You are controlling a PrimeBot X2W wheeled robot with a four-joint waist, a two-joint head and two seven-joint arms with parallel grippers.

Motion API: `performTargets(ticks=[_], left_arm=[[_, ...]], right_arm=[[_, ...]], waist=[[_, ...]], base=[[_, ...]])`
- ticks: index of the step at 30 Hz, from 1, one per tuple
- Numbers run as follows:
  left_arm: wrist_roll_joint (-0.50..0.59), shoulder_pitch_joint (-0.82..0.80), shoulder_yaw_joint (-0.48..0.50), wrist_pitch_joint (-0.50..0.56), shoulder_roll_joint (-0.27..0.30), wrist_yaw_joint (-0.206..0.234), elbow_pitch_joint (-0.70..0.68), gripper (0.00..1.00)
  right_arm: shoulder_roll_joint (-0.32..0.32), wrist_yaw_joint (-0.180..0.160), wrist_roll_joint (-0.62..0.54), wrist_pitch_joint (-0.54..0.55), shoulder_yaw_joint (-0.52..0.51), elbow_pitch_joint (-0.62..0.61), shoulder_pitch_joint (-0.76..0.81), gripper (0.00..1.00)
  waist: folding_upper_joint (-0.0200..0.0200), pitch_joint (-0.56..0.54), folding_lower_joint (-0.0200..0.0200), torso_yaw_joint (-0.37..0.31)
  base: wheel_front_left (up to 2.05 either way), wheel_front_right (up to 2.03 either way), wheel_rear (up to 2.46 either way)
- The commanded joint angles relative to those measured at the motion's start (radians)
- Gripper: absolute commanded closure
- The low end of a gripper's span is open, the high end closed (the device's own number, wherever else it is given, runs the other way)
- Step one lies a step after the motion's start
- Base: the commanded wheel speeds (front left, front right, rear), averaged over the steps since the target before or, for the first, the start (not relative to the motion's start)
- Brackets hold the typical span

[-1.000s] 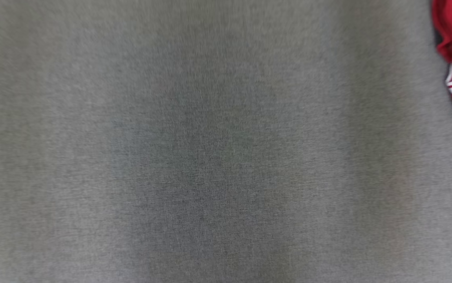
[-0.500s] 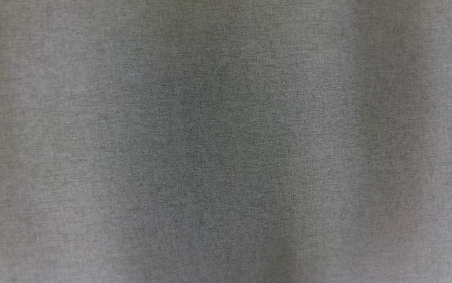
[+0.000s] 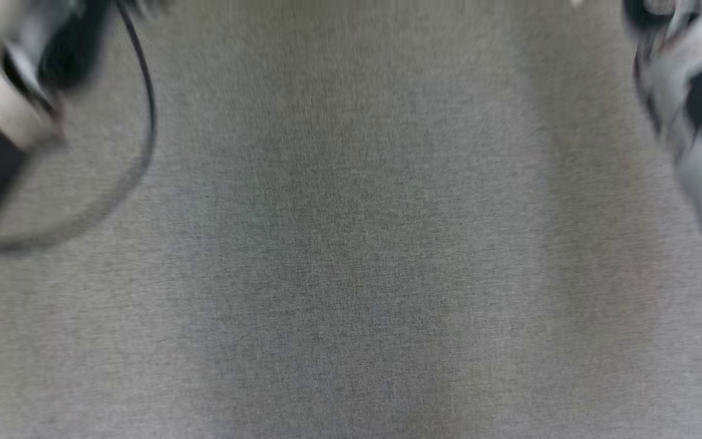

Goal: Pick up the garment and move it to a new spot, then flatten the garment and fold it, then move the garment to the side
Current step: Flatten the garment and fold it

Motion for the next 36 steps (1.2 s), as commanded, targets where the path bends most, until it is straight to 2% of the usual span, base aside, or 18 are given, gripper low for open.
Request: performTargets(ticks=[1, 9, 12, 19, 23, 28, 36], left_arm=[[0.013, 0.079, 0.037, -0.006, 0.005, 0.002, -0.034, 1.00], [0.201, 0.520, 0.141, -0.005, -0.044, 0.012, -0.181, 1.00], [0.251, 0.675, 0.189, -0.005, -0.070, 0.023, -0.224, 1.00], [0.401, 0.996, 0.220, -0.005, -0.115, 0.030, -0.284, 1.00], [0.458, 1.107, 0.202, -0.005, -0.123, 0.025, -0.287, 1.00], [0.527, 1.244, 0.160, -0.006, -0.098, 0.015, -0.272, 1.00], [0.563, 1.392, 0.164, -0.006, -0.023, 0.008, -0.263, 1.00]], right_arm=[[-0.025, 0.000, 0.032, -0.007, 0.017, -0.042, 0.088, 1.00], [-0.139, 0.000, 0.112, -0.009, 0.086, -0.264, 0.504, 1.00], [-0.187, 0.000, 0.120, -0.010, 0.088, -0.327, 0.646, 1.00], [-0.257, 0.000, 0.125, -0.009, 0.065, -0.440, 0.932, 1.00], [-0.264, 0.000, 0.128, 0.003, 0.043, -0.485, 1.050, 1.00], [-0.273, 0.000, 0.112, 0.041, 0.001, -0.569, 1.232, 1.00], [-0.198, 0.000, 0.090, 0.115, -0.107, -0.714, 1.541, 1.00]], waist=[[-0.0001, -0.105, 0.0000, 0.015], [-0.0001, -0.258, 0.0000, 0.036], [-0.0001, -0.305, 0.0000, 0.039], [-0.0001, -0.394, 0.0000, 0.030], [-0.0001, -0.425, 0.0000, 0.028], [-0.0001, -0.467, 0.0000, 0.030], [-0.0001, -0.535, 0.0000, 0.050]], base=[[0.00, 0.00, 0.00], [0.00, 0.00, 0.00], [0.00, 0.00, 0.00], [0.00, 0.00, 0.00], [0.00, 0.00, 0.00], [0.00, 0.00, 0.00], [0.00, 0.00, 0.00]])
